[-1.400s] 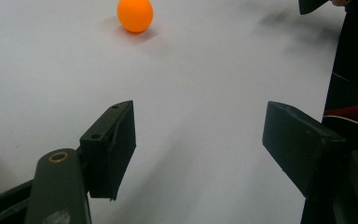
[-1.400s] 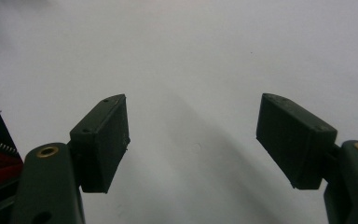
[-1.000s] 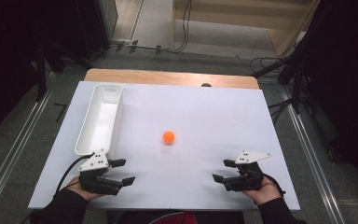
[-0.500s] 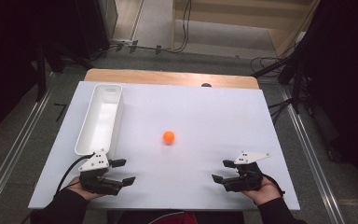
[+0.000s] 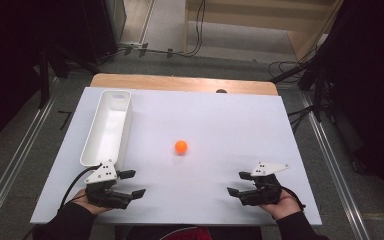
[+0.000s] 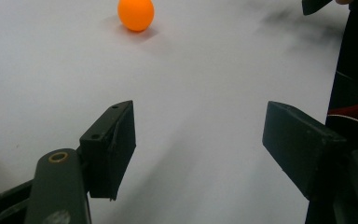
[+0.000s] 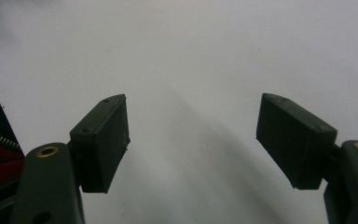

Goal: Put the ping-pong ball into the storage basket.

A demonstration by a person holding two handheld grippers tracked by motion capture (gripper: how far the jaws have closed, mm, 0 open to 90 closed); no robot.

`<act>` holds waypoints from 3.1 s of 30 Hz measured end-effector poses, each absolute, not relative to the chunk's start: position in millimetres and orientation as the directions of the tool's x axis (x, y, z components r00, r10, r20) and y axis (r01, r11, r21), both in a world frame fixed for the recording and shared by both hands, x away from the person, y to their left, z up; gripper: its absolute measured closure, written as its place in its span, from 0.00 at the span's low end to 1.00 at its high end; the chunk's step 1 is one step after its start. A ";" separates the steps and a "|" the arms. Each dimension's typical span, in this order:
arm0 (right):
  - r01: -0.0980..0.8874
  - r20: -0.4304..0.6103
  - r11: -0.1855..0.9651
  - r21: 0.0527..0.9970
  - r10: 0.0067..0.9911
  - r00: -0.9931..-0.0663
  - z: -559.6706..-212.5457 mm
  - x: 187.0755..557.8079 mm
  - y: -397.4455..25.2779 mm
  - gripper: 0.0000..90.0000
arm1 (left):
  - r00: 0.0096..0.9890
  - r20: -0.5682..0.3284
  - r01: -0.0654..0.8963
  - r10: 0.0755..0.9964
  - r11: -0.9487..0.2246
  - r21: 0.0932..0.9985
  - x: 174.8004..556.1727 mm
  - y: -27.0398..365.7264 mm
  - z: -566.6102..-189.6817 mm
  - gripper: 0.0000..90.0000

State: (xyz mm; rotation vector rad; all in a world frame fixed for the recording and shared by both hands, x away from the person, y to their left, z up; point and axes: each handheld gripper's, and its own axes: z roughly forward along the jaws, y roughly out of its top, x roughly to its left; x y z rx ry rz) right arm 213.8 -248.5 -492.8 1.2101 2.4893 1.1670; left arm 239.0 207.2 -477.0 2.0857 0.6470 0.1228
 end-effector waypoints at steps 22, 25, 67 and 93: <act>0.606 0.188 0.383 0.697 0.718 -0.670 -493.1 213.5 -248.3 0.27 | 0.857 -0.135 0.374 0.497 -0.419 0.827 238.2 185.7 -469.9 0.29; 0.609 0.191 0.383 0.694 0.718 -0.669 -493.2 213.5 -248.2 0.27 | 0.847 -0.158 0.397 0.507 -0.407 0.822 238.8 182.7 -470.8 0.29; 0.609 0.190 0.388 0.692 0.716 -0.672 -493.9 213.7 -247.2 0.27 | 0.819 -0.159 0.430 0.551 -0.406 0.806 258.4 138.1 -465.0 0.22; 0.610 0.199 0.378 0.696 0.715 -0.670 -493.4 214.0 -248.5 0.27 | 0.807 -0.141 0.417 0.574 -0.385 0.823 275.8 120.7 -461.9 0.00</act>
